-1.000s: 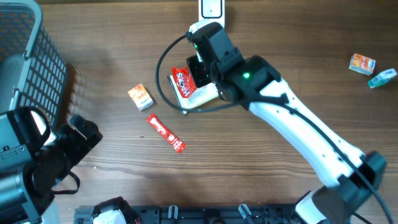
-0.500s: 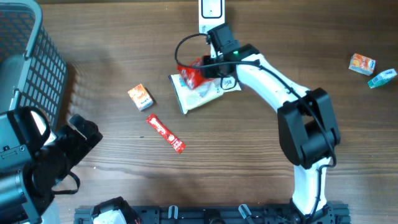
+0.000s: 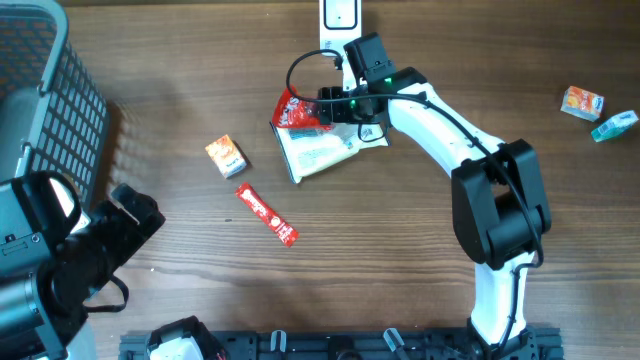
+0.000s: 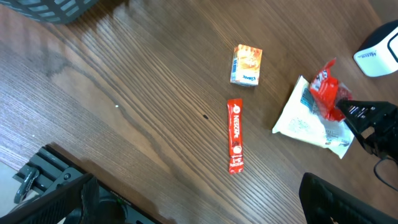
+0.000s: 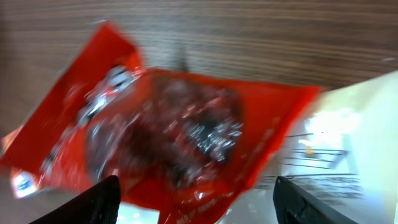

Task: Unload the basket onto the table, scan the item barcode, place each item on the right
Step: 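Grasp the white wipes pack with the right gripper, pushing the candy bag aside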

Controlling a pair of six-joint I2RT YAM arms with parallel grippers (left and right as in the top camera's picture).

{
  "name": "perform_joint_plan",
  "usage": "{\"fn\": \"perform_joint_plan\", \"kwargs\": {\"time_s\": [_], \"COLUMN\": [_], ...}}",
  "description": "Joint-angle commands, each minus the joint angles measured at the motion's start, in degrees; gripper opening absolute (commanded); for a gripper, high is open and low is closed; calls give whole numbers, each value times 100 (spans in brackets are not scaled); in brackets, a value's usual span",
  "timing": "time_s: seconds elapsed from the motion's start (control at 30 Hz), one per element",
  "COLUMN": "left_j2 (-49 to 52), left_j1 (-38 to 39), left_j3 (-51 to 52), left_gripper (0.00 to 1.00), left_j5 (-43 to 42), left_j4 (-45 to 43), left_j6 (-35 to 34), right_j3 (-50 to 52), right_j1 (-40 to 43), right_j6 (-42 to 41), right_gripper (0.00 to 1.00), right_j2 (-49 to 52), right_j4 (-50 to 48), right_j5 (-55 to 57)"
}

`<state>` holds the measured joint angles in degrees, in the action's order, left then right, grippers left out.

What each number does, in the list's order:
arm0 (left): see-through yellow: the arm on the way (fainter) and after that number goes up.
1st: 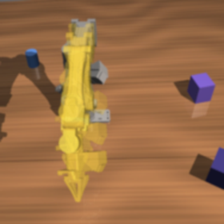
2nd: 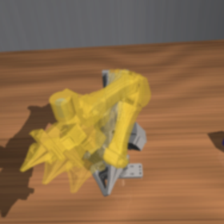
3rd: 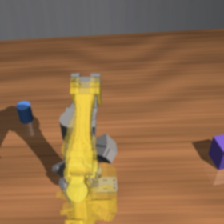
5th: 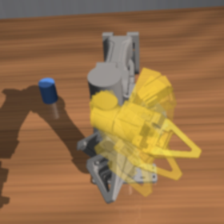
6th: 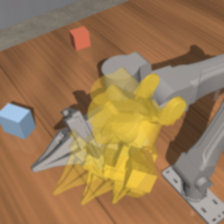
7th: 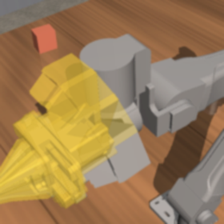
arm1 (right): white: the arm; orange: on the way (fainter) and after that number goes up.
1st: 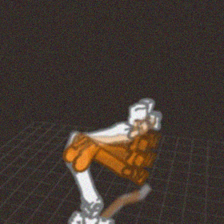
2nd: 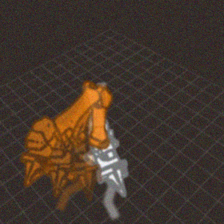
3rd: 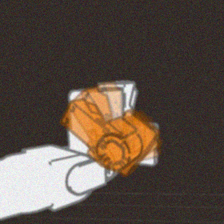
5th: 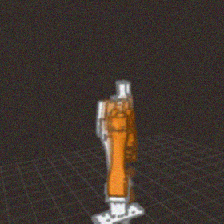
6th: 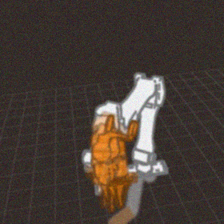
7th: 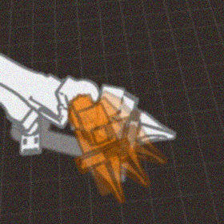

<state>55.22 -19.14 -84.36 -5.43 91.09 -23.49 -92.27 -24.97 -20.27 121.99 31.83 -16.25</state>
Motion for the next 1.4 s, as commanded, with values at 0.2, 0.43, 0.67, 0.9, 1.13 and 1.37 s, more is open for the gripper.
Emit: {"fn": "perform_joint_plan", "kwargs": {"time_s": [0.2, 0.43, 0.67, 0.9, 1.13, 1.37], "left_j2": [-4, -4, -4, -4, -4, -4], "left_j1": [-26, -26, -26, -26, -26, -26], "left_j3": [0, 0, 0, 0, 0, 0], "left_gripper": [100, 100, 100, 100, 100, 100], "left_j5": [57, 57, 57, 57, 57, 57], "left_j4": [-13, -13, -13, -13, -13, -13], "left_j6": [-76, -76, -76, -76, -76, -76], "right_j3": [11, 11, -66, -109, 13, 2039], "right_j1": [-48, -302, -577, -15, 474, 424], "right_j6": [70, 254, 343, -463, -695, -2356], "right_gripper": [69, 38, 50, 67, 67, 68], "right_j2": [608, 608, 435, -975, -1626, -1626], "right_j4": [-442, -1005, -693, 787, 2319, 629], "right_j5": [-1093, -1615, -1816, -411, -433, -1368]}}
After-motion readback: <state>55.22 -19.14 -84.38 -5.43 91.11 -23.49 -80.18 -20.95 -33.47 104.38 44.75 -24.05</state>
